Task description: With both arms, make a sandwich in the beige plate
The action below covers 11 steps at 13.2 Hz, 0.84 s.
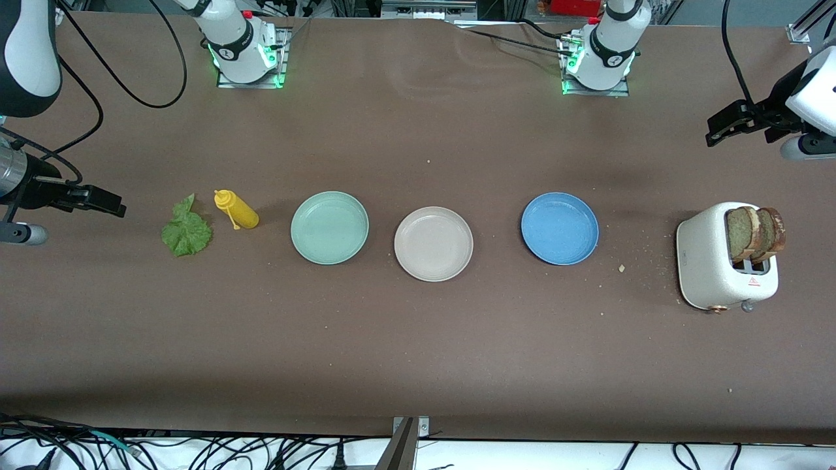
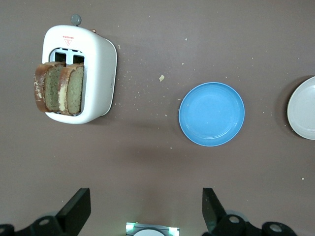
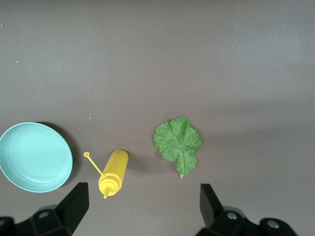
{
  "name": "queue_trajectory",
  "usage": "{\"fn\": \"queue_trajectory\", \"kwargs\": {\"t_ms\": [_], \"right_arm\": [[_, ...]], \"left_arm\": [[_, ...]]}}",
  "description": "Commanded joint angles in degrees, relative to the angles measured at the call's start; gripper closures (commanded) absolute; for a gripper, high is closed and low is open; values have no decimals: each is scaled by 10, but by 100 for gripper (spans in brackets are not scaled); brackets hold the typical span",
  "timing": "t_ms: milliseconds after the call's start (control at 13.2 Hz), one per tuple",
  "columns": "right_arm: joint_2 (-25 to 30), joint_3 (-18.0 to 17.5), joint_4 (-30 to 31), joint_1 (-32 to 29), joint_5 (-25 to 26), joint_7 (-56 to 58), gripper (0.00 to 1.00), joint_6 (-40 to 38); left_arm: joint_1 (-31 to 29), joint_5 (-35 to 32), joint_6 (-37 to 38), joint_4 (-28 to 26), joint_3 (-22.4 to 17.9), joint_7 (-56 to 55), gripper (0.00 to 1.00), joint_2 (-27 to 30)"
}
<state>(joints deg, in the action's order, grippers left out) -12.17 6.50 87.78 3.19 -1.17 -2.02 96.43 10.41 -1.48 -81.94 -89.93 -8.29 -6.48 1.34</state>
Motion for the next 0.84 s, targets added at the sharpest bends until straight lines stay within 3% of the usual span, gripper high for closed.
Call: {"fn": "queue_trajectory", "kwargs": {"t_ms": [0, 760], "right_arm": [[11, -3, 11, 1, 0, -3, 0, -3], [11, -1, 10, 0, -1, -3, 0, -1]], "left_arm": [[-6, -6, 5, -6, 10, -9, 0, 9], [-5, -6, -6, -5, 12, -23, 0, -4]]}}
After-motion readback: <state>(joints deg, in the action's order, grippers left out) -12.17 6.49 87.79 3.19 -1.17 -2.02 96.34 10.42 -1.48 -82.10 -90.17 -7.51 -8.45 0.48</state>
